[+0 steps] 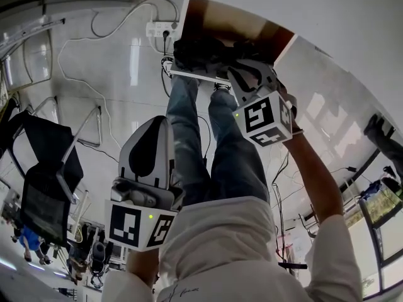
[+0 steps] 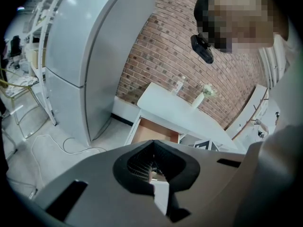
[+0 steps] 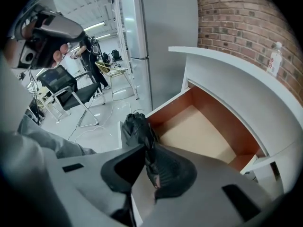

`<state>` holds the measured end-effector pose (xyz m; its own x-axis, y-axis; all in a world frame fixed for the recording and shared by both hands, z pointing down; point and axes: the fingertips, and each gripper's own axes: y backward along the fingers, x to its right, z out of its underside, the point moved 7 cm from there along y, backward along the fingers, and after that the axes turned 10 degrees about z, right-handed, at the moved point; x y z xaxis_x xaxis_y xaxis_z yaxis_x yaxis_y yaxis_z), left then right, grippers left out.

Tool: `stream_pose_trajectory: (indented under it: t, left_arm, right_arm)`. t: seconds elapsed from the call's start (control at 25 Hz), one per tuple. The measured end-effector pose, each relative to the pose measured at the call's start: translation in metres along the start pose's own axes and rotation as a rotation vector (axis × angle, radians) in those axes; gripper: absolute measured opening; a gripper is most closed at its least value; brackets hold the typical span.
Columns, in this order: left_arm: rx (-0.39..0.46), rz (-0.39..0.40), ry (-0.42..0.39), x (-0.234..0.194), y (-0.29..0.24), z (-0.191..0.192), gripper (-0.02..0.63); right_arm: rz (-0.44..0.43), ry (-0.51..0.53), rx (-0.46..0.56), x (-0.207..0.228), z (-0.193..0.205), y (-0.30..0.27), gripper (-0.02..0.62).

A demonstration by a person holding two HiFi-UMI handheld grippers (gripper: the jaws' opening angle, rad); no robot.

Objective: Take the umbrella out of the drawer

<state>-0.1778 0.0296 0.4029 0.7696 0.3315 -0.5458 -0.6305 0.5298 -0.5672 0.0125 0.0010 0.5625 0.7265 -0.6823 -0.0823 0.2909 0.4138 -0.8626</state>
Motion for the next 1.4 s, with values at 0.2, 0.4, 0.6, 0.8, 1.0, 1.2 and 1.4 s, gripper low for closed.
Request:
stream_pose_trajectory:
  t: [0.2,0.4,0.6,0.8,1.0,1.2,1.4]
  left_arm:
    - [-0.005,-0.001,0.011,-0.003,-0.004,0.003,0.017]
    - [-0.009,0.002,0.019,-0.005,-0.007,0.005,0.017]
    - [-0.014,0.000,0.025,-0.011,-0.006,0.007,0.017]
    - [-0.019,0.000,0.033,-0.013,-0.009,0.007,0.017]
    - [-0.019,0.002,0.039,-0.013,-0.009,0.007,0.017]
    - [-0.023,-0.002,0.045,-0.015,-0.010,0.008,0.017]
    - [-0.026,-0.004,0.049,-0.017,-0.009,0.009,0.017]
  right_arm:
    - [-0.009,0.057,-0.035,-0.003,0.007,-0.011,0.091]
    - [-0.028,0.107,-0.079,-0.005,0.013,-0.023,0.110]
    - [-0.033,0.157,-0.112,-0.009,0.015,-0.034,0.126]
    - [-0.039,0.211,-0.153,-0.010,0.019,-0.041,0.145]
    - [-0.038,0.274,-0.182,-0.012,0.023,-0.046,0.166]
    - [-0.015,0.372,-0.191,-0.015,0.024,-0.052,0.175]
    - [0.016,0.444,-0.198,-0.016,0.024,-0.056,0.191]
